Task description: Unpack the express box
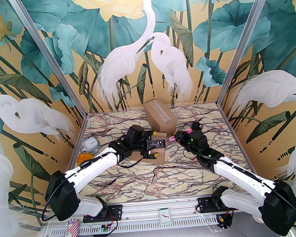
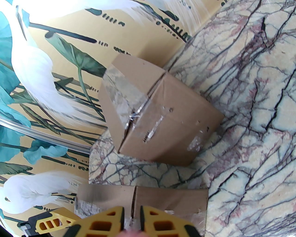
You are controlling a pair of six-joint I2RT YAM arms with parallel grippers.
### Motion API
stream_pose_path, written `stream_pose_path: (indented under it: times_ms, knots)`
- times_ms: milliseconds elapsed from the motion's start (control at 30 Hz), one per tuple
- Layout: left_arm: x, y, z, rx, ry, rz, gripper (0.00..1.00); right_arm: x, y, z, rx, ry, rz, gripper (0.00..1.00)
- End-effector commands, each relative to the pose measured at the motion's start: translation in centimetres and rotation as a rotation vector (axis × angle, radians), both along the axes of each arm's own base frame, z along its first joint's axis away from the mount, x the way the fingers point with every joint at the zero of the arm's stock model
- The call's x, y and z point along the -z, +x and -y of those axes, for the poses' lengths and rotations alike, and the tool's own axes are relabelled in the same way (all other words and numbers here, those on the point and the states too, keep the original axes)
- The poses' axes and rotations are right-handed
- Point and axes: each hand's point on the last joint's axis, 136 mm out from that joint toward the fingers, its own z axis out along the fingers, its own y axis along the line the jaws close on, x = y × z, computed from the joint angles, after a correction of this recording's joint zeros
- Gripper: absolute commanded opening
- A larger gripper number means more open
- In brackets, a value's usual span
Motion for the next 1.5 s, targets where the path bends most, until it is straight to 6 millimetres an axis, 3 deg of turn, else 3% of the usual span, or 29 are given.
stream_pose_path:
  times_ms: [0, 333, 600, 900, 1467]
  knots:
    - [-1.7, 0.3, 0.8, -0.012, -0.057, 0.002, 0.99, -1.2, 0.4, 0.5, 0.035, 0.014, 0.08, 0.0]
    - [-0.4, -1.3, -0.8, -0.036, -0.024, -0.062, 1.0, -1.6, 1.5, 0.3, 0.039, 0.013, 0.146, 0.0]
    - [-0.6, -0.9, -1.0, -0.058, -0.049, -0.065, 1.0, -0.9, 2.0, 0.0, 0.03, 0.002, 0.122, 0.0]
    - [0.4, -1.2, -1.5, -0.056, -0.03, -0.087, 1.0, -0.8, 1.7, 1.0, 0.061, 0.002, 0.138, 0.0]
    - [1.2, -1.0, -1.7, -0.072, -0.026, -0.1, 1.0, -0.7, 2.6, -0.1, 0.025, 0.016, 0.144, 0.0]
